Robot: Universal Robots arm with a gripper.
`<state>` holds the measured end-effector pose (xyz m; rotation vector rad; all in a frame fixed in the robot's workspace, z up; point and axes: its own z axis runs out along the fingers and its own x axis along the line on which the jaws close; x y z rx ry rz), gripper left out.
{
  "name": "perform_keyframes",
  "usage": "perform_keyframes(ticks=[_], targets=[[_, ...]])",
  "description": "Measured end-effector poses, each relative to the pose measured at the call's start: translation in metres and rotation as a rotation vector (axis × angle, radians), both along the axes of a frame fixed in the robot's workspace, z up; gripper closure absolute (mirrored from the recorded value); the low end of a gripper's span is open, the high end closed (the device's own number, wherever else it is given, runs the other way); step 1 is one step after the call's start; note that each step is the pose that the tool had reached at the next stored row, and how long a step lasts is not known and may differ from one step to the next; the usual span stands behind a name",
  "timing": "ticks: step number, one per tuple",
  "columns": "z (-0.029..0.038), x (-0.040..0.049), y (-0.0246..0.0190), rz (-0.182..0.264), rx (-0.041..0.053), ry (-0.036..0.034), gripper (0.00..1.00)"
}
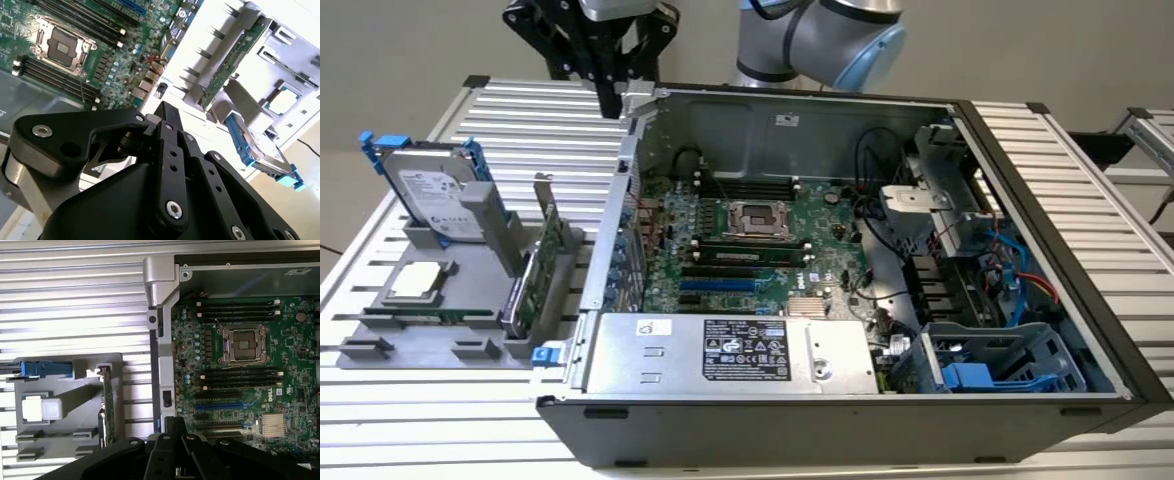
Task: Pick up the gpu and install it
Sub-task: 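Reach for the gpu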
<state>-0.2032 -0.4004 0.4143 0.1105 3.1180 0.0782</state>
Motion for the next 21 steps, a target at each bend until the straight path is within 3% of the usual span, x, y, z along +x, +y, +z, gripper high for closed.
perform_keyframes(ticks=[21], targets=[[0.0,-0.05,-0.0042,0.0,0.0042,-0.0002,1.0]])
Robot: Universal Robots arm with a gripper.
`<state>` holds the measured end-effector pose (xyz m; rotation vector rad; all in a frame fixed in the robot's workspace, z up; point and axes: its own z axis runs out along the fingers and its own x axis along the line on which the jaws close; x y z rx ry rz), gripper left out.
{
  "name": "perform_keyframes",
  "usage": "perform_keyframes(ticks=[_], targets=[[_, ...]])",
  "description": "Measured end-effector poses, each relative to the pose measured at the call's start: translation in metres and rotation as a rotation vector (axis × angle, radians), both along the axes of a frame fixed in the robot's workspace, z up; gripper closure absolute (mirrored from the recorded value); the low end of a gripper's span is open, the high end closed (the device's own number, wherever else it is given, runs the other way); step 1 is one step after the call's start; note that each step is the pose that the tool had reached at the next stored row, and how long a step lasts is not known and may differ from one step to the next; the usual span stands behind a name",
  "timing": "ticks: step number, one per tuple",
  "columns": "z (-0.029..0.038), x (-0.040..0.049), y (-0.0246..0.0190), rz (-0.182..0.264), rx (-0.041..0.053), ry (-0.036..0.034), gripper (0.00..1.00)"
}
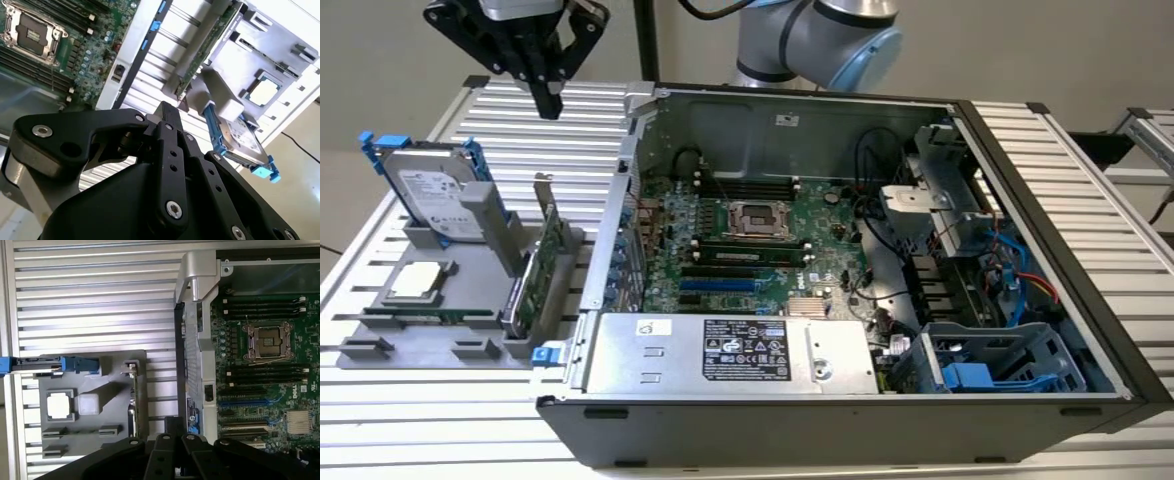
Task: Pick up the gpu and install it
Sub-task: 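Reach for the gpu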
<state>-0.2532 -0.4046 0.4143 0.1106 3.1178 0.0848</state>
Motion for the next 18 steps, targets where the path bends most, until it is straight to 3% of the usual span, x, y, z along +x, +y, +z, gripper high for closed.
perform_keyframes(ticks=[18], targets=[[0.0,-0.0395,-0.0011,0.0,0.0004,-0.0003,1.0]])
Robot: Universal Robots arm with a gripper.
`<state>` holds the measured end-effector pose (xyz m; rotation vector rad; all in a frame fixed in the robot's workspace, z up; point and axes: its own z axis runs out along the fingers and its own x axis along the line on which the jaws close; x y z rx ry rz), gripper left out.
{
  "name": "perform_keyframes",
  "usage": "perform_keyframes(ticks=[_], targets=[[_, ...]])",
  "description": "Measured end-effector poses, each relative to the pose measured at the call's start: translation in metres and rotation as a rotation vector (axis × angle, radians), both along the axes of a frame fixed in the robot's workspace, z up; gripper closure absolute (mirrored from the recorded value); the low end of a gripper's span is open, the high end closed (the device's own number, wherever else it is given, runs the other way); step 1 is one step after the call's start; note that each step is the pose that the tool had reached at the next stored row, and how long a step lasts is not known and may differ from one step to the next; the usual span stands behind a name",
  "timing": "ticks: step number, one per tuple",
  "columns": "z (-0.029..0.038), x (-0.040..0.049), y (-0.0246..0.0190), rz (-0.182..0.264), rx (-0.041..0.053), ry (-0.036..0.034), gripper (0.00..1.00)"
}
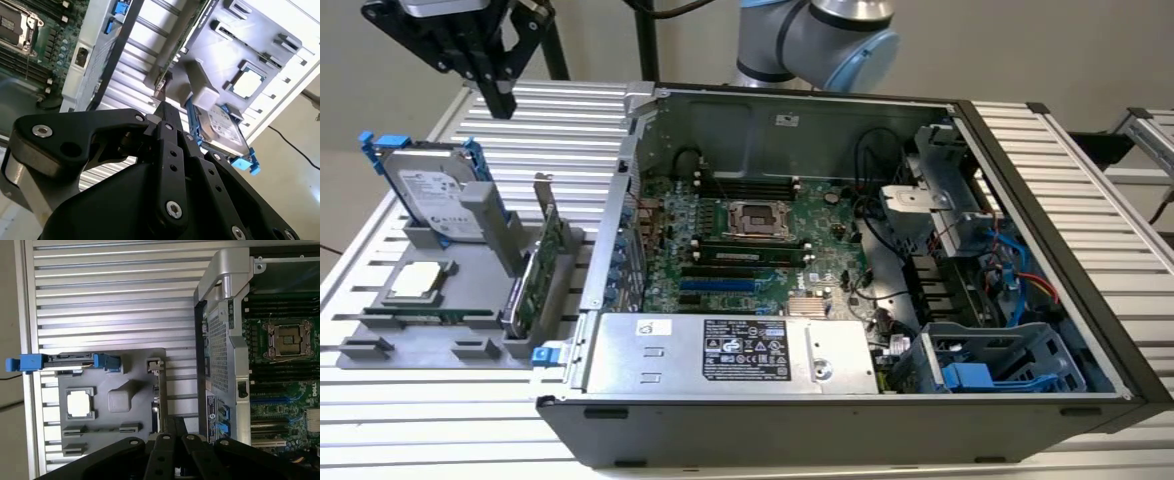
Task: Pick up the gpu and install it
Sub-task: 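Reach for the gpu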
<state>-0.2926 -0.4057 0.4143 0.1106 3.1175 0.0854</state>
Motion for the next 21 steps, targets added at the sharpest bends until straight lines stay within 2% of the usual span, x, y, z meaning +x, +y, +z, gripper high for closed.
perform_keyframes(ticks=[3,9,21], targets=[[0.0,-0.0064,-0.0001,0.0,0.0,-0.0001,1.0],[0.0,-0.0137,-0.0001,0.0,0.0,0.0,1.0],[0.0,-0.0146,-0.0004,0.0,0.0,0.0,1.0]])
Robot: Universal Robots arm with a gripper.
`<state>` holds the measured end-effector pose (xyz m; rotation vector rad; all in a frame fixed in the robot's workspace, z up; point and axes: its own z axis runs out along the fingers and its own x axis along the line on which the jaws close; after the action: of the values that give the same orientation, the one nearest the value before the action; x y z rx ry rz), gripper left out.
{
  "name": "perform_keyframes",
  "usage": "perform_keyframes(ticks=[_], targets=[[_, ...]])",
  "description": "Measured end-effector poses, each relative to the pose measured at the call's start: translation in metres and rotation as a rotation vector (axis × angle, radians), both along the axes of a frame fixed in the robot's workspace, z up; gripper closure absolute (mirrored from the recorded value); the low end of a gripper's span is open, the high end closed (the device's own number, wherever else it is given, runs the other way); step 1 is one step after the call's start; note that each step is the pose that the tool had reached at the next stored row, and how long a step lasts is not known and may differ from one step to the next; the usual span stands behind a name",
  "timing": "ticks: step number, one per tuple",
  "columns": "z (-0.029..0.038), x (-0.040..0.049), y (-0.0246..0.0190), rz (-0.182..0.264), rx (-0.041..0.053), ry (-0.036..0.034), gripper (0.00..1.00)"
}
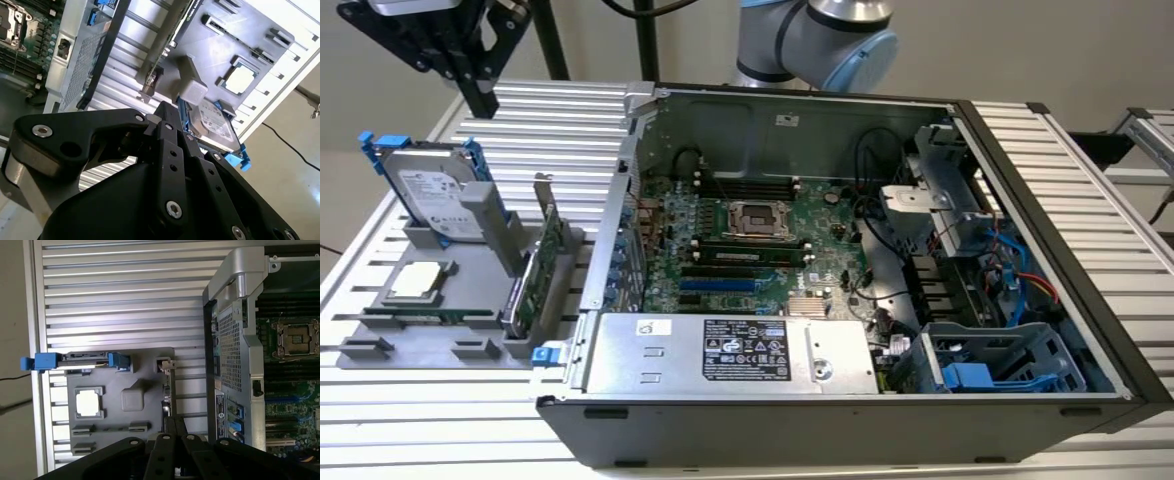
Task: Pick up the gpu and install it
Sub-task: 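Reach for the gpu, then pick up the gpu and move the gpu toward the slot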
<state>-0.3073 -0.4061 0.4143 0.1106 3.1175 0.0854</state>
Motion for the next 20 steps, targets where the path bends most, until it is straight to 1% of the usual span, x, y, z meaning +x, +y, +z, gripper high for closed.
perform_keyframes(ticks=[7,20], targets=[[0.0,0.0001,-0.0037,0.0,0.0,0.0,1.0],[0.0,0.0001,-0.0149,0.0,0.0,0.0,1.0]])
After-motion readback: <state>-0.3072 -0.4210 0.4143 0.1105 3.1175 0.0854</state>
